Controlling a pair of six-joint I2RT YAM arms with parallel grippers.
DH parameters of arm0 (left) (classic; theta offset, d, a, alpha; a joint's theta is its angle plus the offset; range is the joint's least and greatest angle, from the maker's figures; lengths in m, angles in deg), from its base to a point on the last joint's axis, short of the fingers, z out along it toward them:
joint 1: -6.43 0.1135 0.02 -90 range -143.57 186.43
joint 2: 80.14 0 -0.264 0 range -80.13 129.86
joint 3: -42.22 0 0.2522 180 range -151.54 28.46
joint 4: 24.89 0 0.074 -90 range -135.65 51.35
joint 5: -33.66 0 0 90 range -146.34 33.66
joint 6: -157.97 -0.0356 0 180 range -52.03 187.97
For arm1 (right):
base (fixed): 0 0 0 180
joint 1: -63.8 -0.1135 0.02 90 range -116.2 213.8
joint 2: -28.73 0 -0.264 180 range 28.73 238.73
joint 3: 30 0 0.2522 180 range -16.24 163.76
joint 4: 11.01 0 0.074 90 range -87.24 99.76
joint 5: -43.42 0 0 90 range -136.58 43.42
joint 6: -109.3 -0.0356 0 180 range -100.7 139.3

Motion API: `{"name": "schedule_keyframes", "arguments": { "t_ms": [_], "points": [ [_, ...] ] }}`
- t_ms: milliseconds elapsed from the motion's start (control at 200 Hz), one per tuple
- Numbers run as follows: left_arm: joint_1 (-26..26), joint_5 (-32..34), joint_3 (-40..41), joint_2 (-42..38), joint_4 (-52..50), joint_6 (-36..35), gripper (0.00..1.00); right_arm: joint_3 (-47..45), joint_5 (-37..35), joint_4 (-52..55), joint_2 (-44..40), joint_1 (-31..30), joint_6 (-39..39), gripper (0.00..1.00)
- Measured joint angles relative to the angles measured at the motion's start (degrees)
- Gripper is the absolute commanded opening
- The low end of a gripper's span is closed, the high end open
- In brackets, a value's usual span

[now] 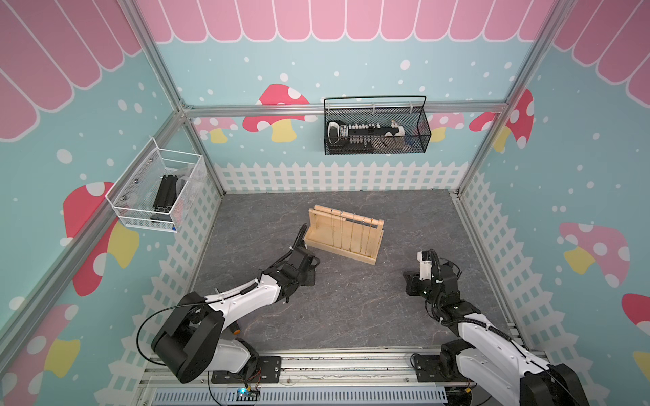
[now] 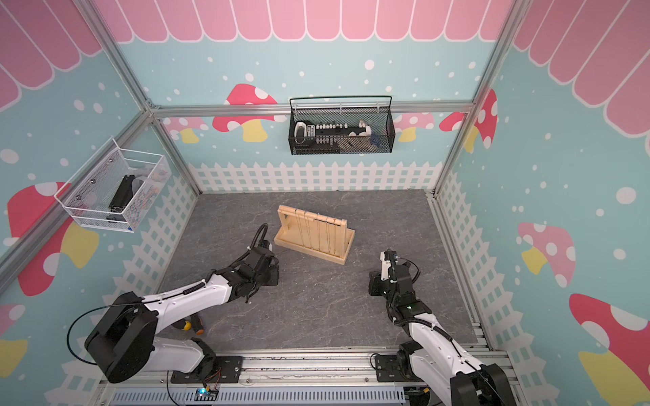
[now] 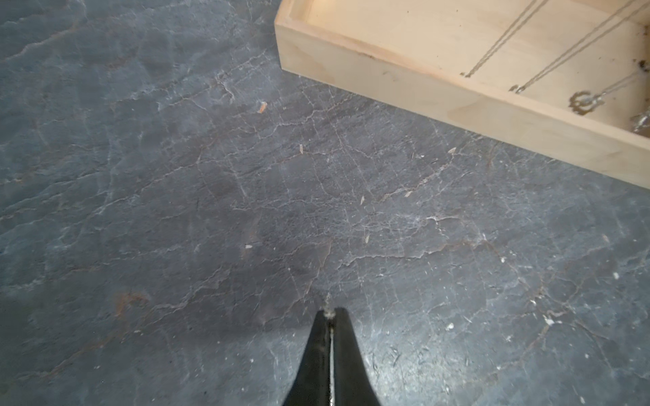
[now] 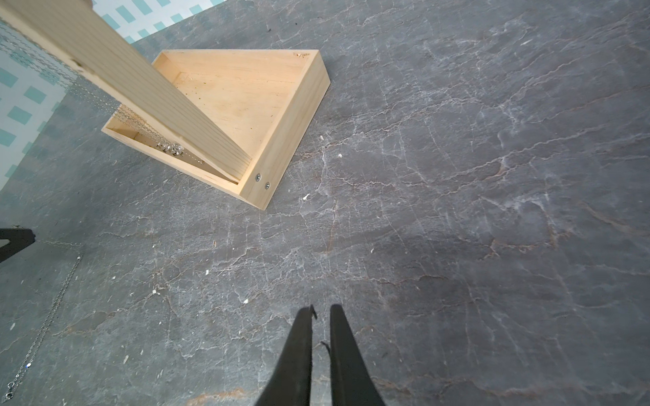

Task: Take the necklace off the jewelry display stand
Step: Place the necklace at the center of the board.

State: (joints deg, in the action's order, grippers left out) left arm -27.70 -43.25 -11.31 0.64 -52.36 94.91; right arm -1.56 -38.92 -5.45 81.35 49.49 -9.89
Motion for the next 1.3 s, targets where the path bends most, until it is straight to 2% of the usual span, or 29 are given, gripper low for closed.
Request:
{"name": "schedule_keyframes", "arguments": {
  "t_ms": [901,1301],
  "points": [
    [1.81,2.4,-2.36,12.37,6.54,0.02,0.02,0.09,0.9,-1.4,1.68,0.0,-0.04,0.14],
    [2.54,2.58,-4.52,15.15,8.48,0.02,0.02,0.09,0.9,-1.7,1.75,0.0,-0.04,0.14]
  ]
}}
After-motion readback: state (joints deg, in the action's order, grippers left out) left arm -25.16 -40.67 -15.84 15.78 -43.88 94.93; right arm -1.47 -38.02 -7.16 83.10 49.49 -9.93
